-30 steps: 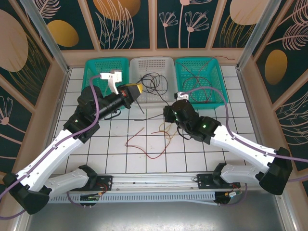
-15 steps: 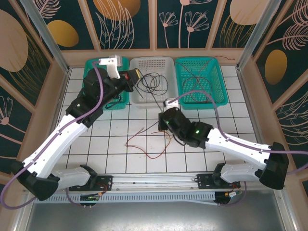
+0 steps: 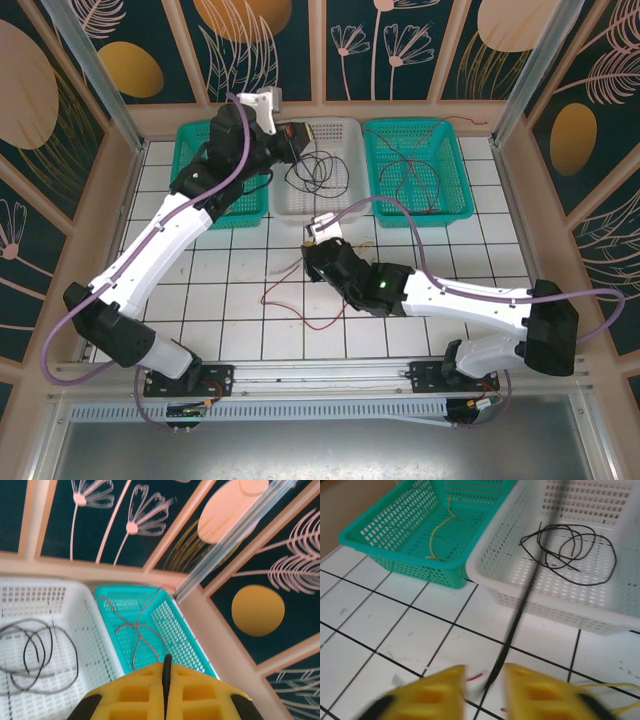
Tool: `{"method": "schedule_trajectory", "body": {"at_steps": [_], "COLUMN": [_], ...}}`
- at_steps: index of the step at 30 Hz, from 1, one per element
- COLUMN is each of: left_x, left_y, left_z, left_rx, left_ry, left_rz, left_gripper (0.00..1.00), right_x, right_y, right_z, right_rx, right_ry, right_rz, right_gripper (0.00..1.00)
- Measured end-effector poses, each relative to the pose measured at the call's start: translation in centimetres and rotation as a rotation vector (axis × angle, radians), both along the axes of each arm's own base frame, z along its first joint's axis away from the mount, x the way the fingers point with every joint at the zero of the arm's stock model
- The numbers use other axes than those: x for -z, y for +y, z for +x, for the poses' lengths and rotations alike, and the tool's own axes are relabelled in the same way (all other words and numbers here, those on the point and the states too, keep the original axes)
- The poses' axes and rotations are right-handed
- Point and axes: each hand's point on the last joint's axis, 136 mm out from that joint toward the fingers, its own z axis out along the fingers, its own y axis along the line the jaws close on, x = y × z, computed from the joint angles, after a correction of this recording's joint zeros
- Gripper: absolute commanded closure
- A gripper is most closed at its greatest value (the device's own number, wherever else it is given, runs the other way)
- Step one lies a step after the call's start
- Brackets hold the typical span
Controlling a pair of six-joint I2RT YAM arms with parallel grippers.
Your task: Untangle the cables
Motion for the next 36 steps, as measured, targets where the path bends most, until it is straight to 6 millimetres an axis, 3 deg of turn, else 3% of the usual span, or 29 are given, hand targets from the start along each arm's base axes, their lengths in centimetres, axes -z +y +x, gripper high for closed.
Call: {"method": "schedule_trajectory", "body": {"at_steps": [3,8,10,14,18,19,21,22,26,29,31,33,36], "left_x": [-2.2,-5.5,-6.2,-6.7,-4.3,-3.0,-0.4,1.0,6.7,11.0,12.6,12.5,10.0], "left_y": [0.5,1.0,0.9,0.8,0.5,0.4,0.1,-0.2,-1.1,-0.9,-0.4,0.0,1.0], "left_z": [1.0,3.9,5.7,10.0,14.1,14.7,15.4,15.6,15.6,14.6,13.7,12.8,10.9], "left_rx": [-0.029,-0.095,-0.123,-0.174,-0.203,-0.203,-0.193,-0.183,-0.148,-0.141,-0.141,-0.141,-0.139], "left_ry": [-0.056,-0.14,-0.162,-0.177,-0.136,-0.109,-0.057,-0.03,0.078,0.158,0.191,0.196,0.155], "left_rz": [-0.028,-0.043,-0.045,-0.05,-0.049,-0.042,-0.025,-0.016,0.019,0.06,0.081,0.085,0.07], "left_gripper": [1.0,1.0,1.0,1.0,1.0,0.91,0.54,0.43,0.25,0.23,0.23,0.24,0.25], "right_x": [-0.3,-3.4,-5.2,-7.3,-6.8,-6.5,-6.0,-5.7,-5.3,-5.1,-4.8,-4.4,-3.9], "right_y": [-2.3,-9.9,-12.9,-16.4,-18.1,-18.4,-18.6,-18.7,-18.7,-18.3,-17.9,-17.5,-17.0], "right_z": [0.8,2.6,2.2,0.9,-0.1,-0.2,-0.4,-0.4,-0.6,-0.4,-0.2,-0.1,0.1], "right_rx": [0.08,0.324,0.399,0.464,0.505,0.511,0.521,0.524,0.523,0.519,0.517,0.512,0.499], "right_ry": [0.003,-0.012,-0.023,-0.022,0.015,0.024,0.039,0.047,0.062,0.069,0.076,0.085,0.094], "right_rz": [-0.004,0.094,0.17,0.287,0.308,0.303,0.291,0.279,0.268,0.253,0.234,0.214,0.185], "right_gripper": [0.45,0.42,0.41,0.41,0.41,0.41,0.41,0.41,0.41,0.41,0.41,0.4,0.4]}}
